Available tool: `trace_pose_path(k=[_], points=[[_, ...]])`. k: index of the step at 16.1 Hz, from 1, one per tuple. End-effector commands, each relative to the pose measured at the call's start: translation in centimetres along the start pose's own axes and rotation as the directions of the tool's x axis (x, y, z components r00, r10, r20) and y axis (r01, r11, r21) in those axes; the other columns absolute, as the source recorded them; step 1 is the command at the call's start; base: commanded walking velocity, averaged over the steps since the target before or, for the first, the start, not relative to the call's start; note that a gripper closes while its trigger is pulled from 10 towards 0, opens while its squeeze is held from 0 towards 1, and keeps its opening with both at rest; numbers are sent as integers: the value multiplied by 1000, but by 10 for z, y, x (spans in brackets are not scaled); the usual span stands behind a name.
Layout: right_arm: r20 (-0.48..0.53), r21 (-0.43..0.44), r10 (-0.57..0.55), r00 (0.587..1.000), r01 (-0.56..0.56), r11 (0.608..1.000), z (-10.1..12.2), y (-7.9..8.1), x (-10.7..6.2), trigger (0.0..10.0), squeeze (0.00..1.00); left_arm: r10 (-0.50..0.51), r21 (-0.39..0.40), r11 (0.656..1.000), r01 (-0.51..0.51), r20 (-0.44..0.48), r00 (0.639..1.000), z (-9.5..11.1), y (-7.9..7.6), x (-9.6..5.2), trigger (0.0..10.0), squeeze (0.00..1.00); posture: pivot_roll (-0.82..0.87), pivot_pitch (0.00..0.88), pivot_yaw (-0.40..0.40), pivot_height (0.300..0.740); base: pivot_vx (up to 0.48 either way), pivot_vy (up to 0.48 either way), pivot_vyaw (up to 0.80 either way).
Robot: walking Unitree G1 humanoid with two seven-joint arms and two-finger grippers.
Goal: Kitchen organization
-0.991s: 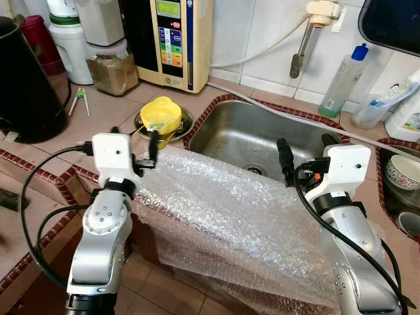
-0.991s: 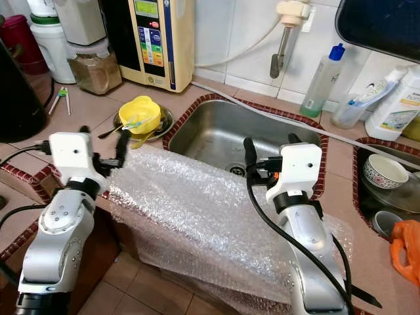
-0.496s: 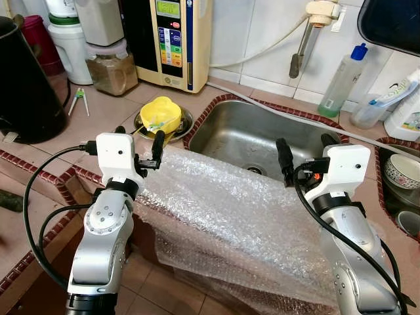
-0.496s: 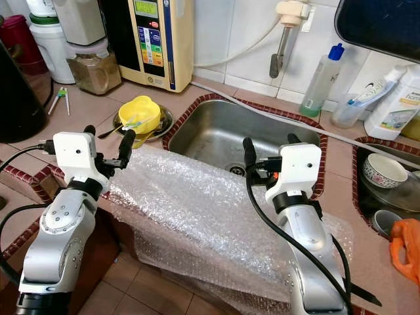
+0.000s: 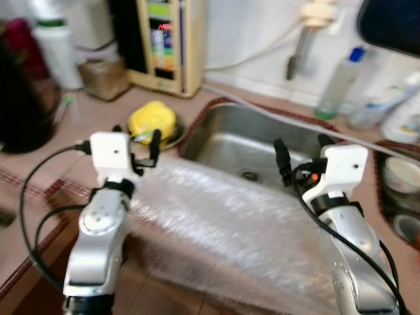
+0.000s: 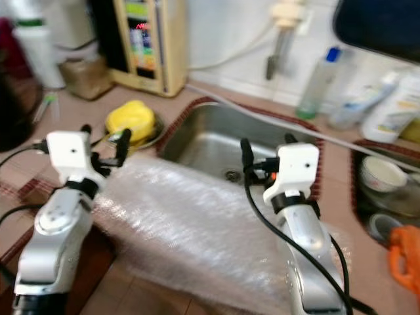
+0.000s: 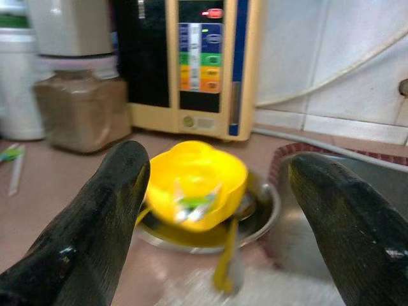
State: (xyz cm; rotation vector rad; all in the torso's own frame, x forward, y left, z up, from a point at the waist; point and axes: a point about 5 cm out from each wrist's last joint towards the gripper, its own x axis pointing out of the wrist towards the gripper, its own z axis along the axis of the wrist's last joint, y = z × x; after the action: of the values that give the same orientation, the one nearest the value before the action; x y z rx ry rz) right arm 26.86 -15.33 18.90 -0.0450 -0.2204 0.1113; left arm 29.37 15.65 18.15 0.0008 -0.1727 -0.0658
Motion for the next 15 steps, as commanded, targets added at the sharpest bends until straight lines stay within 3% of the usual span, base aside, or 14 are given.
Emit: trace_pose_path(k=[1, 4, 15], points=[[16, -11, -8, 1000, 9, 1000, 3, -3, -1, 10000, 0, -31, -13, 999, 31, -10, 999, -2, -7, 0, 10000, 0, 2, 45, -51, 740, 289, 0, 0], [14, -15, -5, 1000, 5, 1000, 2, -3, 0, 10000, 0, -30, -18, 999, 30, -12, 999, -2, -7, 0, 10000, 0, 3, 43, -52, 740, 256, 0, 0], [14, -8, 32, 999, -32, 999, 2, 2, -1, 10000, 0, 16, 18, 1000, -16, 1, 1000, -1, 1, 2, 10000, 0, 7, 44, -49, 740, 0, 0, 0]])
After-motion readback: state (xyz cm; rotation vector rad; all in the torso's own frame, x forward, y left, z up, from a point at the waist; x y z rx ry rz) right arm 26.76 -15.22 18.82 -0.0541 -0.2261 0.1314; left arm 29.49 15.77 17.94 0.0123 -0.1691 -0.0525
